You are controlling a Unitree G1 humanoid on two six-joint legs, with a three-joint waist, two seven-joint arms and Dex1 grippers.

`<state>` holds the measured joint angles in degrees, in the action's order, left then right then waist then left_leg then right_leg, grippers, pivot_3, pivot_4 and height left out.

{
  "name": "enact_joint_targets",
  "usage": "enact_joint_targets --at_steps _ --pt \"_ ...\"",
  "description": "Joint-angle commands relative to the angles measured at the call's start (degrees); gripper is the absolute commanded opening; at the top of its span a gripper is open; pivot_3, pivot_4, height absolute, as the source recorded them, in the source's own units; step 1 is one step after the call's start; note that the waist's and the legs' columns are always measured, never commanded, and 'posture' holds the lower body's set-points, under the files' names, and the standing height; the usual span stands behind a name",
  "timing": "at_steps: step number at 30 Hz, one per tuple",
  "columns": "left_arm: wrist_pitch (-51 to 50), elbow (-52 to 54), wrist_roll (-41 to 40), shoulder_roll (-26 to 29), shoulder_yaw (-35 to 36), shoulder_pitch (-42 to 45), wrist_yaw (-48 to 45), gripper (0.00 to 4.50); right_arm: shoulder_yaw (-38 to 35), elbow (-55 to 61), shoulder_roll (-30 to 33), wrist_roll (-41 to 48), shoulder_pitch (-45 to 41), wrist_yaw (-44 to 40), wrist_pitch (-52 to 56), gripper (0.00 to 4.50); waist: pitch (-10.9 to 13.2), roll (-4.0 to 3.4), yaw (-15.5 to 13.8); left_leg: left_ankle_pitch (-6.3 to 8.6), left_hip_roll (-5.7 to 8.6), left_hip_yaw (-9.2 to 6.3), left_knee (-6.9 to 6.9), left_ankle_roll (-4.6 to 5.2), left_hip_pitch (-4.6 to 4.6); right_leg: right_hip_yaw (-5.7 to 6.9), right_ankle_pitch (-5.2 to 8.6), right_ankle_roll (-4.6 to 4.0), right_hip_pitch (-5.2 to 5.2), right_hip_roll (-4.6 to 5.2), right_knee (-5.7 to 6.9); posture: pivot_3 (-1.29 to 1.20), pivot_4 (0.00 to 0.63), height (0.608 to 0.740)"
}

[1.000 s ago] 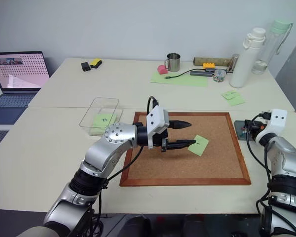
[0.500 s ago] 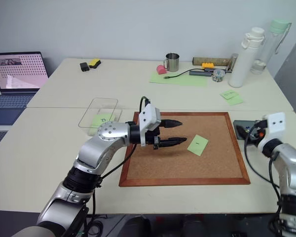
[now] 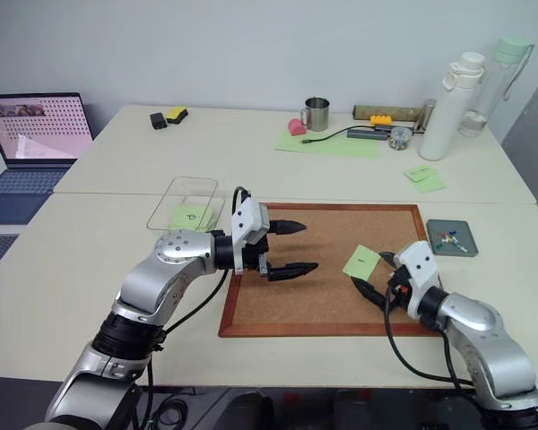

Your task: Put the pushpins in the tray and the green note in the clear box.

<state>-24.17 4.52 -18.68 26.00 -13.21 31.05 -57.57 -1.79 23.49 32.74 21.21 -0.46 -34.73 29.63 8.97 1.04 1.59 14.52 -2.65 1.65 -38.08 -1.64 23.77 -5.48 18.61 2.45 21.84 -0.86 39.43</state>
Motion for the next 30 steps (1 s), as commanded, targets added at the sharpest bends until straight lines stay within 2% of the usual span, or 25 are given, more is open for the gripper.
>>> enact_joint_targets --at_steps 1,7,18,24,25,30 --pt "0.9 3.2 0.3 1.2 0.0 -0.3 -0.9 4.46 2.0 -1.4 -0.6 -3.1 -1.9 1.6 -0.9 4.39 0.0 0.0 0.0 0.0 0.0 -0.01 0.0 0.0 0.0 0.0 0.0 0.0 0.0 -0.01 0.0 0.0 0.15 0.74" --pt "0.3 3.4 0.3 1.3 0.2 -0.1 -1.0 4.46 5.6 -5.5 0.1 -7.8 -3.9 2.2 -0.2 4.39 0.0 0.01 0.0 0.0 0.01 0.02 -0.02 0.0 0.0 0.0 0.0 0.0 0.0 0.02 0.01 0.0 0.15 0.74" --pt "-0.2 3.4 0.3 1.3 0.4 0.2 -0.9 4.46 2.8 -9.7 -2.2 -7.9 -6.3 5.4 2.8 4.39 0.0 0.03 0.0 0.0 0.0 0.01 -0.05 0.0 -0.03 0.01 0.0 0.0 -0.04 0.01 0.07 0.0 0.15 0.74" --pt "-0.1 2.9 0.4 1.1 0.1 0.6 -1.1 4.46 3.4 -11.3 -0.9 -8.4 -7.2 4.9 4.2 4.39 0.0 0.04 -0.1 0.0 0.01 -0.01 -0.1 0.0 -0.04 0.02 -0.01 0.0 -0.06 0.03 0.12 0.0 0.15 0.74" --pt "-0.1 2.9 0.4 1.1 0.1 0.7 -1.1 4.5 3.6 -11.4 -0.7 -8.3 -7.0 4.7 4.5 4.04 0.0 0.04 -0.1 0.0 0.01 -0.03 -0.1 0.0 -0.04 0.02 -0.01 0.0 -0.07 0.03 0.12 0.0 0.15 0.74" --pt "-0.4 3.3 0.2 1.2 0.1 0.5 -1.2 4.5 3.5 -10.9 -0.8 -7.5 -6.2 4.5 6.2 3.15 0.0 0.07 -0.3 0.0 0.02 -0.08 -0.12 0.0 -0.04 0.02 -0.01 0.0 -0.11 0.06 0.1 0.0 0.15 0.74"
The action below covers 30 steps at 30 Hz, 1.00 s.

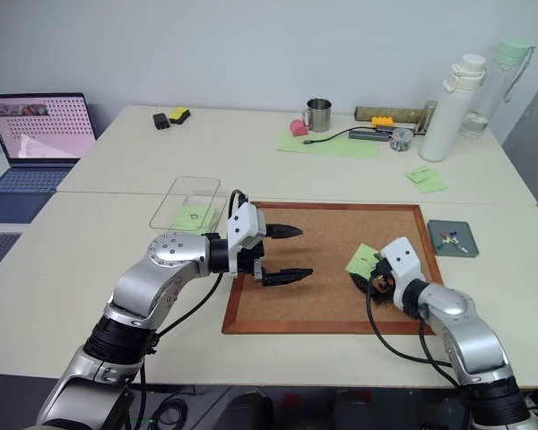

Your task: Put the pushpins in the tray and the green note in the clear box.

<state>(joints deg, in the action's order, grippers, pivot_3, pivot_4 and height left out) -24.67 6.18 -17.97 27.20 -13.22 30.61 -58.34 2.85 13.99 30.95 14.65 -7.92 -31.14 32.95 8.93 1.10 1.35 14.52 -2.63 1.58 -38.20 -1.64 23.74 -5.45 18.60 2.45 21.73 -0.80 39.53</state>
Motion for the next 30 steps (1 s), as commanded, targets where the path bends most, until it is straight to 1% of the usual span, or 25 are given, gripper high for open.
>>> enact_joint_targets --at_steps 1,3,4,5,10,11,13,16,18,22,26,30 --pt "0.0 1.7 -0.5 0.0 0.1 0.9 -0.5 4.5 -1.2 -1.3 0.9 -0.8 1.3 0.9 3.1 2.88 0.0 0.01 0.0 0.0 0.0 -0.01 0.0 0.0 0.0 0.0 0.0 0.0 -0.01 0.0 0.0 0.0 0.15 0.74" --pt "-0.2 1.8 -0.5 0.1 0.1 0.9 -0.5 4.5 -1.9 -1.0 0.4 0.0 1.4 1.4 4.2 2.4 0.0 0.01 0.0 0.0 0.01 -0.03 -0.01 0.0 0.0 0.02 0.0 0.0 -0.02 0.01 0.0 0.0 0.15 0.74" --pt "-0.3 1.9 -0.6 0.1 0.1 0.8 -0.5 4.5 -2.2 -0.9 0.2 0.2 1.4 1.6 4.6 2.28 0.0 0.02 0.0 0.0 0.01 -0.03 -0.02 0.0 0.0 0.02 0.0 0.0 -0.03 0.01 0.0 0.0 0.15 0.74" --pt "-0.4 2.0 -0.6 0.0 0.0 0.8 -0.5 4.5 -2.4 -0.9 0.2 0.4 1.3 1.7 4.9 2.0 0.0 0.02 0.0 0.0 0.01 -0.04 -0.02 0.0 0.0 0.02 0.0 0.0 -0.03 0.01 0.0 0.0 0.15 0.74" --pt "-1.1 2.5 -0.6 0.0 0.1 0.7 -0.4 4.5 -3.7 -0.2 0.0 0.0 0.7 3.0 4.1 1.06 0.0 0.02 -0.1 0.0 0.01 -0.08 -0.02 0.0 0.0 0.04 0.0 0.0 -0.05 0.02 -0.01 0.0 0.15 0.74" --pt "-1.2 2.7 -0.7 0.1 0.1 0.6 -0.4 4.5 -4.1 0.5 -0.2 0.1 0.6 3.3 4.3 0.94 0.0 0.02 -0.1 0.0 0.01 -0.09 -0.02 0.0 0.01 0.04 0.0 0.0 -0.05 0.02 -0.01 0.0 0.15 0.74" --pt "-1.3 2.8 -0.7 0.2 0.2 0.5 -0.4 4.5 -5.9 2.8 -1.2 1.5 0.3 5.0 6.7 0.94 0.0 0.02 -0.1 0.0 0.01 -0.09 -0.02 0.0 0.01 0.03 0.0 0.0 -0.05 0.01 -0.01 0.0 0.15 0.74" --pt "-1.5 3.1 -0.7 0.4 0.3 0.4 -0.3 4.5 -9.5 7.9 -4.6 5.0 -0.3 8.9 11.9 0.94 0.0 0.01 0.0 0.0 -0.01 -0.09 -0.01 0.0 0.02 0.03 0.0 0.0 -0.03 0.01 0.0 0.0 0.15 0.74" --pt "-1.6 3.2 -0.7 0.3 0.3 0.4 -0.2 4.5 -10.5 10.9 -6.3 5.9 -0.2 10.8 14.7 0.94 0.0 0.01 0.1 0.0 -0.01 -0.07 0.03 -0.01 0.04 0.01 0.0 0.0 0.03 0.01 0.01 0.0 0.15 0.74" --pt "-1.6 2.9 -0.6 0.0 0.0 0.7 -0.1 4.5 -8.7 13.8 -5.1 3.5 0.8 11.5 14.6 0.94 0.0 0.01 0.2 0.0 -0.03 -0.06 0.1 -0.01 0.05 -0.01 0.0 0.0 0.09 -0.02 0.0 0.0 0.15 0.74" --pt "-1.3 2.3 -0.4 -0.4 -0.2 1.2 -0.2 4.5 -8.5 14.6 -4.5 3.8 0.6 11.4 15.0 0.94 0.0 0.01 0.3 0.0 -0.02 -0.02 0.09 0.0 0.05 0.0 0.0 0.0 0.09 -0.02 -0.02 0.0 0.15 0.74" --pt "-1.2 2.2 -0.4 -0.5 -0.3 1.4 -0.4 4.5 -9.3 14.6 -5.6 4.8 -0.5 12.0 16.1 0.94 0.0 0.01 0.3 0.0 -0.01 -0.02 0.09 0.0 0.05 0.0 0.0 0.0 0.1 -0.02 -0.02 0.0 0.15 0.74"
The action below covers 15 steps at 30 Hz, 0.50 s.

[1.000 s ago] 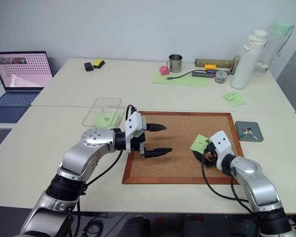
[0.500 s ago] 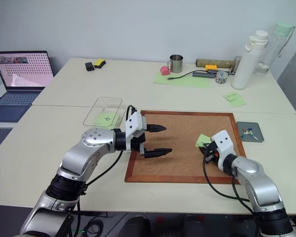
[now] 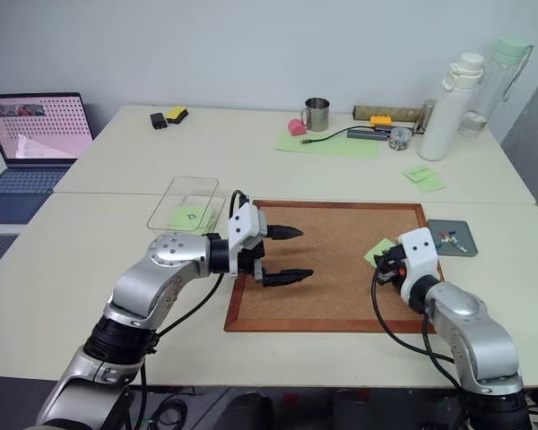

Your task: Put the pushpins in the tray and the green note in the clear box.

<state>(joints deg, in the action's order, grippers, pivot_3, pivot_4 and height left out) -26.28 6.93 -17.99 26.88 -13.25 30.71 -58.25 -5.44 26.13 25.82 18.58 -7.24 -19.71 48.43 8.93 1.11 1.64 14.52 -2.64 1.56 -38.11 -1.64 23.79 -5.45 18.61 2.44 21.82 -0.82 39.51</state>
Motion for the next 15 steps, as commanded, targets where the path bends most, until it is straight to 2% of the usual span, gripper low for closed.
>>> enact_joint_targets --at_steps 1,3,5,6,12,15 --pt "0.4 1.4 -0.4 -0.2 -0.2 1.3 -0.5 4.5 -0.8 2.5 -0.5 0.9 -1.3 0.6 0.6 0.94 0.0 0.0 0.0 0.0 0.0 0.0 0.0 0.0 0.0 0.0 0.0 0.0 0.01 -0.01 0.0 0.0 0.15 0.74" --pt "0.4 1.4 -0.3 -0.2 -0.2 1.2 -0.5 4.5 0.0 2.3 -0.4 0.7 -1.2 0.3 0.3 0.94 0.0 0.0 0.0 0.0 0.01 0.0 0.0 0.0 0.0 -0.01 0.0 0.0 0.01 -0.01 0.0 0.0 0.15 0.74" --pt "0.3 1.6 -0.4 -0.2 -0.3 1.2 -0.5 4.5 0.5 1.7 -0.6 0.8 -0.9 -0.1 -0.2 1.3 0.0 0.0 0.0 0.0 0.01 0.0 0.0 0.0 0.0 -0.01 0.0 0.0 0.01 -0.01 0.0 0.0 0.15 0.74" --pt "0.2 1.7 -0.4 -0.2 -0.3 1.1 -0.5 4.5 0.6 1.5 -0.5 0.9 -0.8 -0.5 -0.4 1.34 0.0 0.0 0.0 0.0 0.0 0.0 0.0 0.0 0.0 -0.01 0.0 0.0 0.01 -0.01 -0.01 0.0 0.15 0.74" --pt "0.0 2.1 -0.5 0.1 -0.2 0.9 -0.5 4.5 1.0 -2.2 0.5 -2.0 -1.5 0.2 -3.5 2.53 0.0 0.0 0.0 0.0 0.01 0.01 0.0 0.0 0.0 0.0 0.0 0.0 0.01 -0.01 -0.01 0.0 0.15 0.74" --pt "-0.1 2.2 -0.5 0.1 -0.2 0.8 -0.5 4.5 -1.0 -2.9 -1.9 -2.2 -3.0 3.8 -1.7 3.05 0.0 0.0 0.0 0.0 0.01 0.03 0.0 0.0 0.0 0.0 0.0 0.0 0.01 -0.01 -0.01 0.0 0.15 0.74"
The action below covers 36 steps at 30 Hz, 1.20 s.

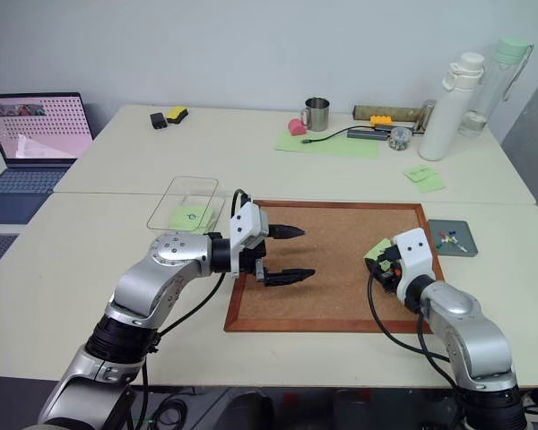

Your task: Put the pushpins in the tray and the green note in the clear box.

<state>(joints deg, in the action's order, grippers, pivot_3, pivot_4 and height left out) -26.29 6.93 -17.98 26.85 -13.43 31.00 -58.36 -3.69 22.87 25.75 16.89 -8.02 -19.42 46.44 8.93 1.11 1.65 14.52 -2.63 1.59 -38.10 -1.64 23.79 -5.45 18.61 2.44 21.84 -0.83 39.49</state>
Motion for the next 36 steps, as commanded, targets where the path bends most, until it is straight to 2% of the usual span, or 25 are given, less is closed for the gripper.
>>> enact_joint_targets --at_steps 1,6,10,19,26,31,36 --pt "-0.1 2.2 -0.5 0.2 0.0 0.5 -0.4 4.5 -3.6 0.5 -3.0 -0.3 -2.9 5.2 1.4 3.37 0.0 0.0 0.0 0.0 -0.01 0.01 0.0 0.0 0.0 0.0 0.0 0.0 0.01 0.0 0.01 0.0 0.15 0.74" --pt "-0.1 2.1 -0.6 0.2 -0.1 0.5 -0.4 4.5 -7.2 4.3 -12.3 1.1 -5.3 14.5 8.5 4.44 0.0 -0.01 0.0 0.0 -0.04 -0.01 0.03 -0.01 0.02 -0.03 0.0 0.0 0.06 -0.02 0.04 0.0 0.15 0.74" --pt "0.1 1.7 -0.5 0.2 -0.1 0.7 -0.6 4.5 -7.6 6.7 -15.1 1.2 -6.1 16.5 11.3 4.47 0.0 -0.01 0.0 -0.01 -0.06 0.06 0.04 -0.01 0.12 -0.04 0.0 0.0 0.24 -0.01 0.13 0.0 0.15 0.74" --pt "0.6 1.2 -0.2 0.0 -0.2 0.5 -0.9 4.5 -6.6 8.4 -16.1 0.8 -5.1 17.9 13.3 4.47 0.0 -0.01 0.1 0.0 -0.04 0.15 0.04 -0.01 0.12 -0.05 0.0 -0.01 0.27 0.0 0.14 0.0 0.15 0.74" --pt "1.2 1.2 0.9 -0.8 -1.7 0.2 -0.6 4.5 -5.9 9.8 -11.3 1.0 -3.3 13.2 9.2 4.47 0.0 -0.01 0.1 0.0 -0.02 0.16 0.04 -0.01 0.12 -0.06 0.0 0.0 0.28 0.0 0.13 0.0 0.15 0.74" --pt "4.3 -0.5 5.5 -6.7 -6.9 -0.6 4.3 4.5 -11.3 12.9 -1.1 6.4 3.5 -1.5 2.9 4.47 0.0 0.0 -0.2 0.0 0.03 0.13 0.04 0.01 0.18 -0.03 0.01 0.01 0.25 0.03 0.02 0.0 0.15 0.74" --pt "6.7 -6.8 9.7 -13.7 -9.7 1.4 10.0 4.5 -22.9 13.0 7.2 13.1 13.6 -14.5 -0.7 4.47 0.0 -0.02 -0.3 0.01 0.07 0.09 0.02 0.02 0.19 -0.04 0.0 0.0 0.19 -0.01 -0.03 0.0 0.15 0.74"
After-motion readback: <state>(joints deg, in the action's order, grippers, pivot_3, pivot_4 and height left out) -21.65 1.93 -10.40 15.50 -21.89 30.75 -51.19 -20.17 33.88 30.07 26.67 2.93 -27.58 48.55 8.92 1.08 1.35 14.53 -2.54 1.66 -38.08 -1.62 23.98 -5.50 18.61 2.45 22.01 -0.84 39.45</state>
